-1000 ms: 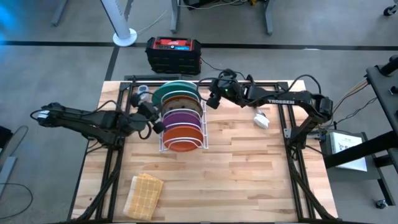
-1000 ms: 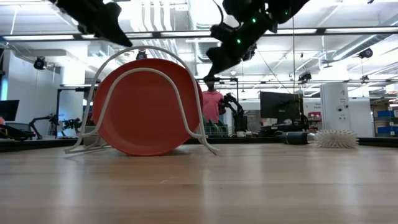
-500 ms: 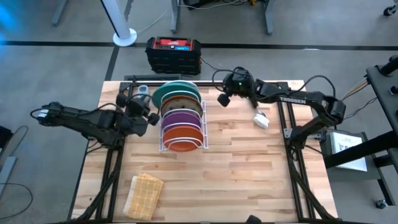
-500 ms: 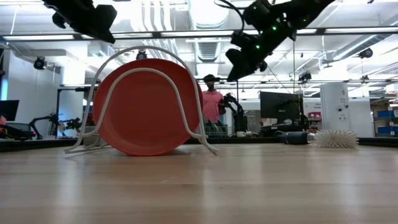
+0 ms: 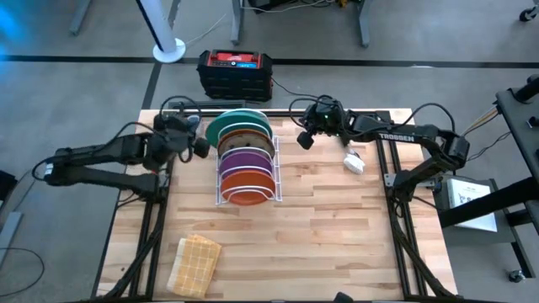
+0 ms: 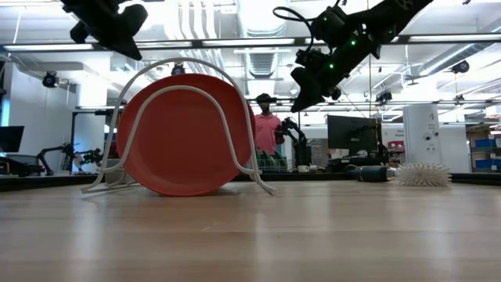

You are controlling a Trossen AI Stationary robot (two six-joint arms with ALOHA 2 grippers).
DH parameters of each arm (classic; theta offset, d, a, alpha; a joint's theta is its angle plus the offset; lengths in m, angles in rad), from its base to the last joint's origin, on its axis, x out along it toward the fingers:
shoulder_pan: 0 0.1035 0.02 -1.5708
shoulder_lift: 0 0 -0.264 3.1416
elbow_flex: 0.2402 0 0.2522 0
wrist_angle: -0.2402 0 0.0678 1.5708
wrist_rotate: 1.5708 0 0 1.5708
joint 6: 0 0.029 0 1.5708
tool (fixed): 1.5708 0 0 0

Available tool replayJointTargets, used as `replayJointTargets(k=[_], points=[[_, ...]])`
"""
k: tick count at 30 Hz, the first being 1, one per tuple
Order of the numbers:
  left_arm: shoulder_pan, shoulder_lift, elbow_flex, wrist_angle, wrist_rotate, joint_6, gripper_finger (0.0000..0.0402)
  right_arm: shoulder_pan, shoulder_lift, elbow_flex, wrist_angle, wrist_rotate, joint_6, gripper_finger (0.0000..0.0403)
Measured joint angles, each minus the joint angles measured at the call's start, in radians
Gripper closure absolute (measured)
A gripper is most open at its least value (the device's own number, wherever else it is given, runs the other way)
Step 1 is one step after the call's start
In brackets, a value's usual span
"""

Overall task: Sort dishes
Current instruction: Put the green plate into the dish rack

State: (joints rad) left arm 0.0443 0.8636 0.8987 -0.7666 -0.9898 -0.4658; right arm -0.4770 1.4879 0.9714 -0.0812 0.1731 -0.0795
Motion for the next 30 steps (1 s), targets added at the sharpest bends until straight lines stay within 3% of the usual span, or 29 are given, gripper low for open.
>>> replayJointTargets(k=[7, 15, 30], points=[[0.148, -0.051, 0.001, 0.002, 0.225, 0.023, 0.0401, -0.004, 0.0, -0.001, 0.008, -0.065, 0.0, 0.0402], [0.294, -0.018, -0.004, 0.003, 0.426, 0.026, 0.0401, -0.008, 0.0, -0.001, 0.008, -0.077, 0.01, 0.0402], [0.4, 0.038, -0.004, 0.018, 0.45, 0.056, 0.0401, -0.008, 0.0, -0.043, 0.008, -0.078, 0.022, 0.0403]])
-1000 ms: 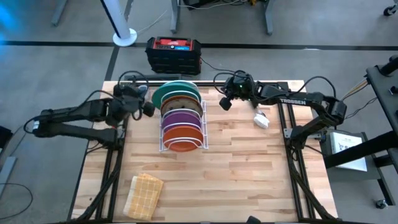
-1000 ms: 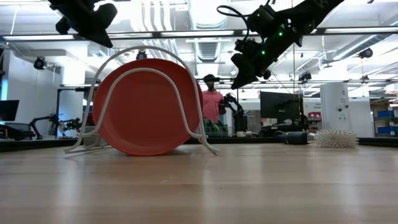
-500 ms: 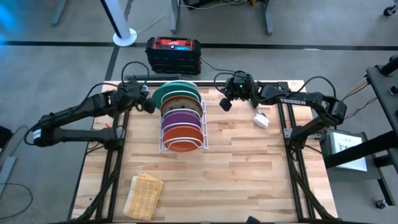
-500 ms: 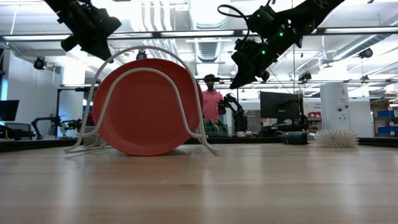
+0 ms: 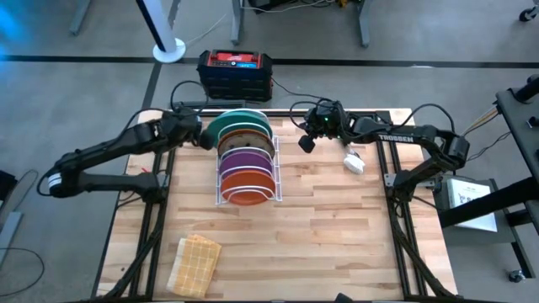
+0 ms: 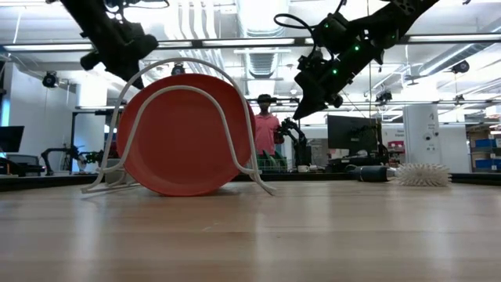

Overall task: Sort dishes
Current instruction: Put the green plate into the dish rack

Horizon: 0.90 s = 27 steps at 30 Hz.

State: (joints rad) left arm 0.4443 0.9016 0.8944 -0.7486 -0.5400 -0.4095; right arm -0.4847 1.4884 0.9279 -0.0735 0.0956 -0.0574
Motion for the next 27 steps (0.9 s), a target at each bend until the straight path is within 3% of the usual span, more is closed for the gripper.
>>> replayJointTargets(k=[14, 27], points=[[0.014, 0.135, 0.006, 0.007, 0.003, 0.009, 0.0401, 0.0, 0.0, 0.0, 0.001, 0.0, -0.001, 0.0403], [0.018, 0.15, 0.006, 0.071, 0.01, 0.01, 0.0401, 0.0, 0.0, 0.0, 0.001, 0.0, -0.002, 0.0403]])
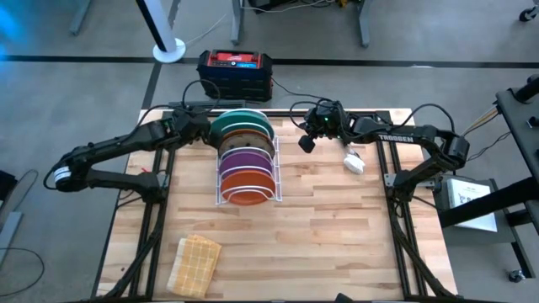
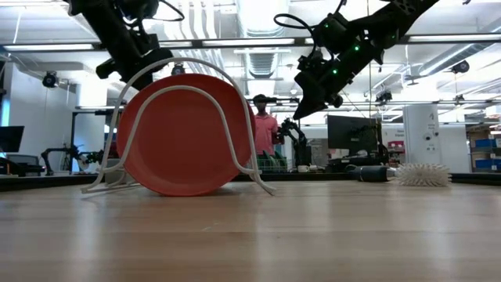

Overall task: Sort dishes
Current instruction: Put the green plate into the dish rack

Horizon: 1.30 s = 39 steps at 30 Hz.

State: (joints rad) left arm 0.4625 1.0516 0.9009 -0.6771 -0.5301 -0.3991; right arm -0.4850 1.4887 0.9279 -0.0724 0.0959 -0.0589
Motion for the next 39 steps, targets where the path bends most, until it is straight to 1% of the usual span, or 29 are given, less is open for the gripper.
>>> replayJointTargets(k=[7, 14, 29, 34, 39], points=[[0.0, 0.012, 0.0, 0.05, 0.017, 0.024, 0.0401, 0.0, 0.0, 0.0, 0.0, 0.0, 0.0, 0.0403], [-0.001, 0.036, 0.0, 0.05, 0.023, 0.024, 0.0401, 0.0, 0.0, 0.0, 0.0, 0.0, -0.001, 0.0403], [0.0, 0.03, 0.0, 0.094, 0.018, 0.025, 0.0401, 0.0, 0.0, 0.0, 0.001, 0.0, -0.002, 0.0403], [0.0, 0.03, 0.0, 0.108, 0.046, 0.048, 0.0401, 0.0, 0.0, 0.0, 0.001, 0.0, -0.002, 0.0403], [0.0, 0.03, 0.0, 0.106, 0.05, 0.054, 0.0401, 0.0, 0.0, 0.0, 0.001, 0.0, -0.002, 0.0403]])
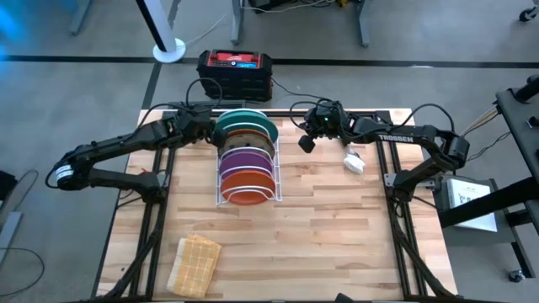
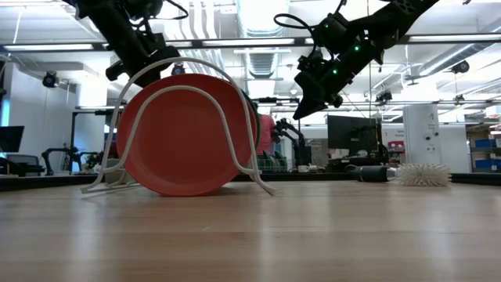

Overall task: Sort dishes
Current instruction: Put the green plate into the dish rack

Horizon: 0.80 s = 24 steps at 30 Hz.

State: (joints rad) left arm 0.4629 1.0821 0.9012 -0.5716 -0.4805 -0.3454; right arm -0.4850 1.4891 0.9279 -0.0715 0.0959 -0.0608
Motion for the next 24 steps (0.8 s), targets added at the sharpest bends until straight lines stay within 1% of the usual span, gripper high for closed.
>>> replayJointTargets(k=[10, 24], points=[[0.0, 0.002, 0.0, 0.0, 0.008, -0.001, 0.0401, 0.0, 0.0, 0.0, 0.0, 0.0, 0.001, 0.0403], [0.0, -0.03, 0.0, -0.03, -0.041, -0.003, 0.0401, 0.0, 0.0, 0.0, 0.0, -0.002, 0.009, 0.0403]])
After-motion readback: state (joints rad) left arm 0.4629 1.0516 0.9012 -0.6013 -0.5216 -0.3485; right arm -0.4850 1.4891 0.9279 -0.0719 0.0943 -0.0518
